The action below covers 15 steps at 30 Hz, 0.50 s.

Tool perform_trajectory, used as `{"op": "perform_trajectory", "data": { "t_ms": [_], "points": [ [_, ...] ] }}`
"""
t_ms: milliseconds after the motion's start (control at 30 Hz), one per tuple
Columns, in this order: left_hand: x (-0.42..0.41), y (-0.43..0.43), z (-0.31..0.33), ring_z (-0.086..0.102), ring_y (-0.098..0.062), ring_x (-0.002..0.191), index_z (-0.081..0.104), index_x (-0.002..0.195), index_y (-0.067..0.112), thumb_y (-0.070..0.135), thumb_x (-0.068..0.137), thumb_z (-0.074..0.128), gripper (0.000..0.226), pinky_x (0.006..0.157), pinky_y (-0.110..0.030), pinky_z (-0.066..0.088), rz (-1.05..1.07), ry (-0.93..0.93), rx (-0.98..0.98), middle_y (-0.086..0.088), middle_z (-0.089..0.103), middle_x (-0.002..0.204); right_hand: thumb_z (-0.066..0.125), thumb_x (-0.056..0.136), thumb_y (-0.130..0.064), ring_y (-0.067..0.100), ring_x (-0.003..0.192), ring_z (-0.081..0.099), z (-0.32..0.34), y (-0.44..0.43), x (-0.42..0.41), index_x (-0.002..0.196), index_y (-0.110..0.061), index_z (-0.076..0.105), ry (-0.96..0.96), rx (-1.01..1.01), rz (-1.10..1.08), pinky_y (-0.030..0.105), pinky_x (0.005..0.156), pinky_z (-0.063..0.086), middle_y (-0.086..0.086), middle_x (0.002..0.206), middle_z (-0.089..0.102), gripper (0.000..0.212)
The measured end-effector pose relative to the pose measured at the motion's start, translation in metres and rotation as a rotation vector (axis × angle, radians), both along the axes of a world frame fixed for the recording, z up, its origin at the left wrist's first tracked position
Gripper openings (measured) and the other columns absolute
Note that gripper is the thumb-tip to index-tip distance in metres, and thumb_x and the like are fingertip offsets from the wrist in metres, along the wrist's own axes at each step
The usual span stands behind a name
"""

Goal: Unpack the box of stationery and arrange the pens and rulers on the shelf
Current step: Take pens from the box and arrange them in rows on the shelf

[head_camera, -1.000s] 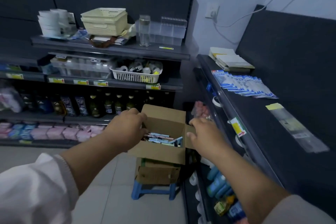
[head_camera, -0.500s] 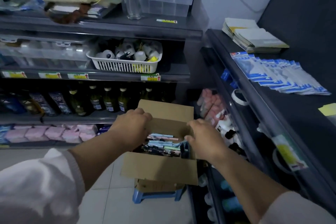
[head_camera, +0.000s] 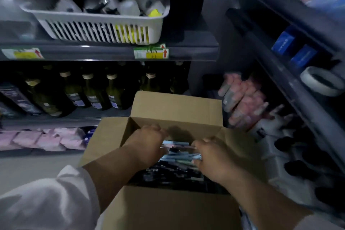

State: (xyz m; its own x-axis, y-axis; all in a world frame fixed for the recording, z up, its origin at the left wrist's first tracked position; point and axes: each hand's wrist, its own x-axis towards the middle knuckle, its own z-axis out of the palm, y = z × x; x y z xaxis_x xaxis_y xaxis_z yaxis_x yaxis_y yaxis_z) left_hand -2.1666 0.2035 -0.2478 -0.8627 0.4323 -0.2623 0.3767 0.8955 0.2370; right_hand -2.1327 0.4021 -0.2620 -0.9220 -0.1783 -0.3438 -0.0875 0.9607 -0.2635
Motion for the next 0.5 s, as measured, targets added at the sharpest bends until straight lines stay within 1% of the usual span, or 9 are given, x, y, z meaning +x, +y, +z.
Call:
{"op": "perform_trajectory", "data": {
  "t_ms": [67,133,267,333,400,500],
  "points": [
    [-0.012,0.003,-0.031,0.049,-0.026,0.114,0.049,0.128,0.021,0.044,0.089,0.058,0.046,0.092,-0.034,0.043,-0.024,-0.027,-0.007,-0.006,0.051,0.124,0.061,0.09,-0.034,0.021,0.121,0.046,-0.028,0.0,-0.012,0.133,-0.024,0.047,-0.041,0.006,0.025,0.028,0.096,0.04,0.0,0.129,0.049,0.047],
    [-0.022,0.004,-0.062,0.048,-0.025,0.116,0.048,0.13,0.022,0.048,0.086,0.06,0.052,0.092,-0.034,0.042,-0.046,-0.087,-0.018,-0.005,0.05,0.126,0.064,0.087,-0.035,0.022,0.123,0.046,-0.056,-0.001,-0.022,0.135,-0.023,0.046,-0.092,0.005,0.053,0.031,0.1,0.041,0.001,0.133,0.047,0.053],
    [-0.035,0.013,-0.113,0.049,-0.024,0.115,0.048,0.132,0.023,0.052,0.082,0.065,0.06,0.091,-0.032,0.043,-0.09,-0.205,-0.037,-0.005,0.049,0.129,0.066,0.086,-0.035,0.025,0.127,0.042,-0.102,-0.004,-0.039,0.137,-0.018,0.043,-0.165,0.067,0.133,0.032,0.102,0.04,0.006,0.14,0.043,0.059],
    [-0.038,0.017,-0.135,0.048,-0.025,0.12,0.047,0.135,0.022,0.05,0.079,0.066,0.065,0.096,-0.032,0.043,-0.105,-0.215,-0.066,-0.007,0.048,0.134,0.065,0.086,-0.034,0.026,0.127,0.042,-0.121,-0.002,-0.047,0.138,-0.017,0.043,-0.186,0.088,0.148,0.031,0.103,0.039,0.007,0.14,0.043,0.059],
    [-0.04,0.021,-0.152,0.047,-0.027,0.123,0.047,0.135,0.02,0.05,0.079,0.066,0.066,0.1,-0.032,0.04,-0.12,-0.216,-0.101,-0.009,0.047,0.137,0.065,0.084,-0.033,0.026,0.126,0.043,-0.134,0.0,-0.052,0.134,-0.016,0.046,-0.194,0.122,0.16,0.03,0.103,0.039,0.009,0.137,0.046,0.056],
    [-0.045,0.024,-0.167,0.043,-0.027,0.127,0.044,0.137,0.018,0.051,0.081,0.063,0.068,0.103,-0.032,0.035,-0.108,-0.236,-0.118,-0.009,0.042,0.142,0.065,0.082,-0.037,0.027,0.125,0.044,-0.146,0.0,-0.063,0.131,-0.015,0.047,-0.231,0.18,0.197,0.031,0.104,0.038,0.011,0.135,0.048,0.057]
  ]
}}
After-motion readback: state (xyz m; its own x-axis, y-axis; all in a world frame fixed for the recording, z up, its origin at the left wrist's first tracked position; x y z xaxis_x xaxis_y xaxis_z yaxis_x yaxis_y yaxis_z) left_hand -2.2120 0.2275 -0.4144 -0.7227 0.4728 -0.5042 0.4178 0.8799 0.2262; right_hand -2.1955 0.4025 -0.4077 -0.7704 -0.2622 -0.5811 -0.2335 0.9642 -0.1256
